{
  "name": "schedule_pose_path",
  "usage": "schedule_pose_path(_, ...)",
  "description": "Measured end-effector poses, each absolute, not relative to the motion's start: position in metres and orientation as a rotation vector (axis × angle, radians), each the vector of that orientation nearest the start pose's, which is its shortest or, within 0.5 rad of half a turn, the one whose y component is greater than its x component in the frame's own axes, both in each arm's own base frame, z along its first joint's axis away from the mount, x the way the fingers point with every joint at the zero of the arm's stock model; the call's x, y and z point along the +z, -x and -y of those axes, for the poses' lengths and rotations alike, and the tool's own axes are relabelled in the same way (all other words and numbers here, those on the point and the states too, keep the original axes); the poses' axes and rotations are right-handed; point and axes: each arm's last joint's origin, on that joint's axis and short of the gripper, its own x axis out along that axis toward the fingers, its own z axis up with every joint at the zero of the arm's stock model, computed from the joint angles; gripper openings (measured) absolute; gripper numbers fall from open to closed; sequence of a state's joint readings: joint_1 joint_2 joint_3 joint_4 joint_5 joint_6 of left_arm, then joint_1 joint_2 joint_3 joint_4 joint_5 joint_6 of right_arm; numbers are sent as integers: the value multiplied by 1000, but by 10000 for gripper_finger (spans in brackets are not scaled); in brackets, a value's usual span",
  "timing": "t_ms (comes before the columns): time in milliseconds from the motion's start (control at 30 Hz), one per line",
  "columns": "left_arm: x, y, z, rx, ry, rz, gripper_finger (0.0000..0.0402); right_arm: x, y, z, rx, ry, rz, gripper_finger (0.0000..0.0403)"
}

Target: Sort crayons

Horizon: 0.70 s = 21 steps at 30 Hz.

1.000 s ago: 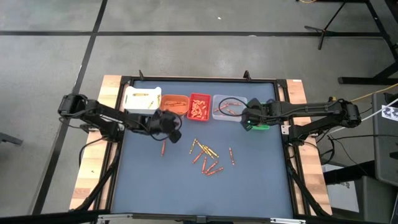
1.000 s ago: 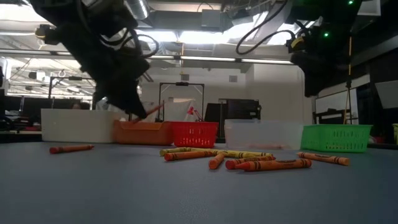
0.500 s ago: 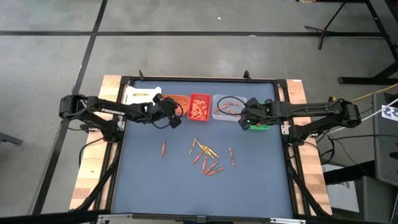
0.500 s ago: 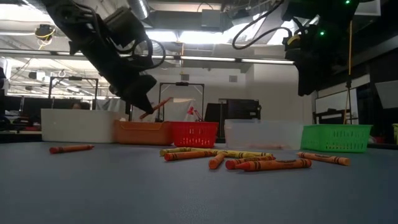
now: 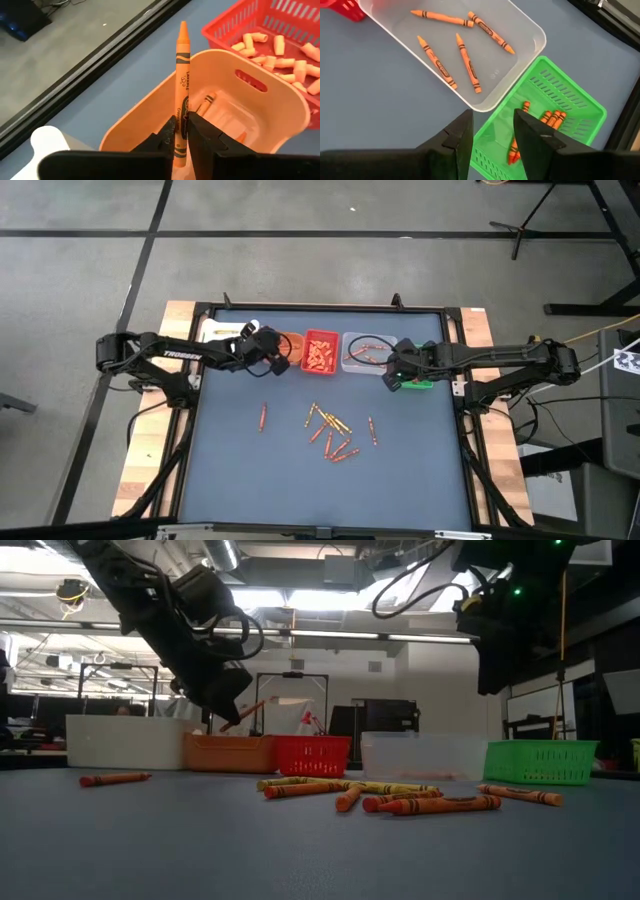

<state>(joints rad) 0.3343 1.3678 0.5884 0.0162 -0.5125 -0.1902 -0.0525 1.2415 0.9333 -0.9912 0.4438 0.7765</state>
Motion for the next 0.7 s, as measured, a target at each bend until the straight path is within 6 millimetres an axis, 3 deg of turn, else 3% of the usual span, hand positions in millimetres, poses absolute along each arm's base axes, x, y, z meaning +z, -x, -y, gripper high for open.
schedule_pose_path(333, 168, -231, -97, 878, 102, -703, 83, 245, -211, 23, -858, -425, -1043, 138)
schedule_pose_path(700, 168, -232, -96, 878, 103, -703, 102, 248, -221, 18, -744, -519, -992, 138)
